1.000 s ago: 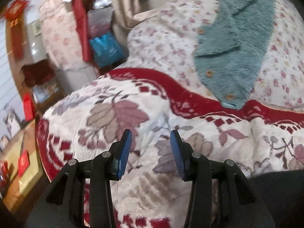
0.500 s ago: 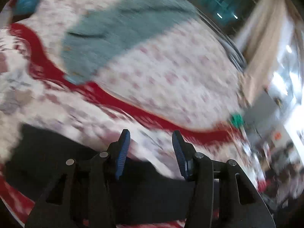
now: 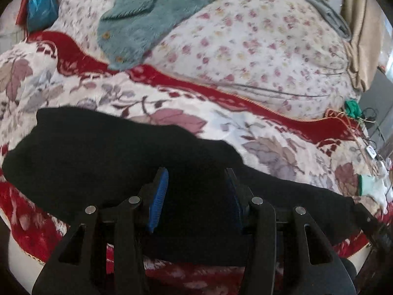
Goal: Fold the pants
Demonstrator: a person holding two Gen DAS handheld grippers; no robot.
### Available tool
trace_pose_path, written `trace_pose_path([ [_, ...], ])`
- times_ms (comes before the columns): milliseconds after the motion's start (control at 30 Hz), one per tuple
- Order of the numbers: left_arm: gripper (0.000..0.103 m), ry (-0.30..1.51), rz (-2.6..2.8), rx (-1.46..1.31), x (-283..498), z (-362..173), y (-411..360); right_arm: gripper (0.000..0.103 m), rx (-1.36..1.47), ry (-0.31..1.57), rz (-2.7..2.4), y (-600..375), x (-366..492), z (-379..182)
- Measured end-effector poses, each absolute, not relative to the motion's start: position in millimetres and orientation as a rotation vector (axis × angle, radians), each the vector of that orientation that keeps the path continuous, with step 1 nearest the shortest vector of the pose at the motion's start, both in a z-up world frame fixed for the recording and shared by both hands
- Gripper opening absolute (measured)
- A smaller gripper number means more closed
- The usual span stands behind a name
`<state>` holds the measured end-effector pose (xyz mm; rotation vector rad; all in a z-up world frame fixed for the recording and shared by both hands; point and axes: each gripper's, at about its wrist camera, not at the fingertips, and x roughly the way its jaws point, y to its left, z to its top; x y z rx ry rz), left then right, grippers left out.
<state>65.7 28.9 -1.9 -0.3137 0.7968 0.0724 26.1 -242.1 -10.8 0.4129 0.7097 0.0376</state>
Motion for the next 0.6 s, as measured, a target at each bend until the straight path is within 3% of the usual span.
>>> trace_pose_path([
  [600,0.046,0.832,0.047,-0.248,76.9,-11.2,23.3,0.058,0.665,0.753,0.035,-267.2,17.9,-18.7],
])
